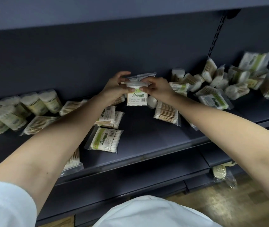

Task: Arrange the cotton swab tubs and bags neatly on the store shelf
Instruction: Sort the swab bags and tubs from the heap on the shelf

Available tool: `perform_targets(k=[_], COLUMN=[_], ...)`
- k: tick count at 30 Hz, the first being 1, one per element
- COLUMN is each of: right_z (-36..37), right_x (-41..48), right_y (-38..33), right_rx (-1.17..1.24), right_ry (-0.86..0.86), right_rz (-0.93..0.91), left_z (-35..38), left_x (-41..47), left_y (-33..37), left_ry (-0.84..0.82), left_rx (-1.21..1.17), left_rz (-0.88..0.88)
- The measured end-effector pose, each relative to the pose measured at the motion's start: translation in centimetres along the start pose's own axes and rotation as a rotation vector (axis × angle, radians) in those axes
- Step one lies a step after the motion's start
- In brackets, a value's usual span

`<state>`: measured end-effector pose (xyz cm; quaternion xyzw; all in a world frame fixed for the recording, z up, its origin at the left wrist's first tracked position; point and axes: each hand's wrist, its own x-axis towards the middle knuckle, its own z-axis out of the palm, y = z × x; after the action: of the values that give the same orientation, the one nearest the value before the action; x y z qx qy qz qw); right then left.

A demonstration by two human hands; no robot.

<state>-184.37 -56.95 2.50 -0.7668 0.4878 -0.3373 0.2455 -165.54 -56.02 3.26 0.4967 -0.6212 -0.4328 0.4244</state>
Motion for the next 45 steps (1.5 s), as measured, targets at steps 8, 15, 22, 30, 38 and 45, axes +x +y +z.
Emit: perform_targets(k=[8, 15, 22, 30, 38, 45], right_z=[-0.4, 3.4, 3.8, 4.9, 4.5, 5.9], right_x=[3.1, 3.5, 3.9, 4.0, 3.3, 3.1], right_y=[0.3, 0.7, 0.4, -0.1, -0.5, -0.9], right_rx=[-0.223, -0.285, -0.331, -0.342, -0.506, -0.318], right_ry=[0.094, 0.001, 0.028, 0.063, 0.128, 0.194], right_rz=[0.02, 0.081, 0.056, 0.035, -0.157, -0.327], left_z=[-2.3, -4.0, -5.3, -5.4, -7.5, -7.8], left_x=[0.1, -1.3, -1.9, -1.9, -2.6, -3.6], left_y=[-1.2, -2.3, -3.5, -4.2, -1.9, -2.8], left_ry=[0.097, 0.022, 0.036, 0.051, -0.227, -0.396], left_rx=[0.326, 0.642, 0.615, 0.601, 0.71, 0.852], left_rz=[-0.004, -0.133, -0.149, -0.149, -0.029, -0.179])
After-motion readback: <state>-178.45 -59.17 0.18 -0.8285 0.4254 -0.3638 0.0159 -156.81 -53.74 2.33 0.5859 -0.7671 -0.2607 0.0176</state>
